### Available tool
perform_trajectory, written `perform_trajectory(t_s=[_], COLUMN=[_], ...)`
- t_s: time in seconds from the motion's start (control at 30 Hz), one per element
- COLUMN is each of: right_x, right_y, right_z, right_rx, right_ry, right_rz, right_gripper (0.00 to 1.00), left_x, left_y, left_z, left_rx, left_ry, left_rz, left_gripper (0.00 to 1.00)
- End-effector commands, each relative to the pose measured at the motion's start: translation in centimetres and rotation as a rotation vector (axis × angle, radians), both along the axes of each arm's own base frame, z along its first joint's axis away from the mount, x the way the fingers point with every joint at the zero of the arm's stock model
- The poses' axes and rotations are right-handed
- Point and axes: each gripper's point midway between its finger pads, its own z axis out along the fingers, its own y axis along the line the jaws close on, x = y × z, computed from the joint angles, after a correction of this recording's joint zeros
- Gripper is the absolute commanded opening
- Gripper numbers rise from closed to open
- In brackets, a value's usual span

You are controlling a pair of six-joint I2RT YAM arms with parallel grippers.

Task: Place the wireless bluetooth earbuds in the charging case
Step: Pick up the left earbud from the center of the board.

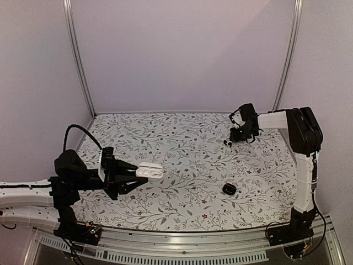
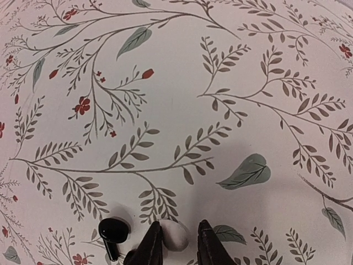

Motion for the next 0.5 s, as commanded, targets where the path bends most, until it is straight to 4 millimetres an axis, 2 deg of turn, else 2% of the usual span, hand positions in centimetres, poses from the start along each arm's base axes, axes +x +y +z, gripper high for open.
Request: perform_trajectory(t_s=[0.0,0.2,0.47], right_x=[0.45,0.47,0.02], right_y=[-0.41,-0.70,-0.31], right_z=[-0.66,-1.17,-1.54], right_rx=[0.000,-0.005,0.014], right_ry=[0.018,0.033,0.053], right_rz=[0.002,0.004,0.029], right_gripper=[0.20,0.14,0.14], left_x=[0.38,0.45,0.44], left_y=[0.27,0.34,0.25], left_z=[0.01,0.02,0.01], left_rx=[-0.002,-0.003,-0.001], left_ry=[-0.016,-0.017,-0.018], left_rz=[0.022,0.028,0.026], left_gripper=[0.00,0.00,0.00])
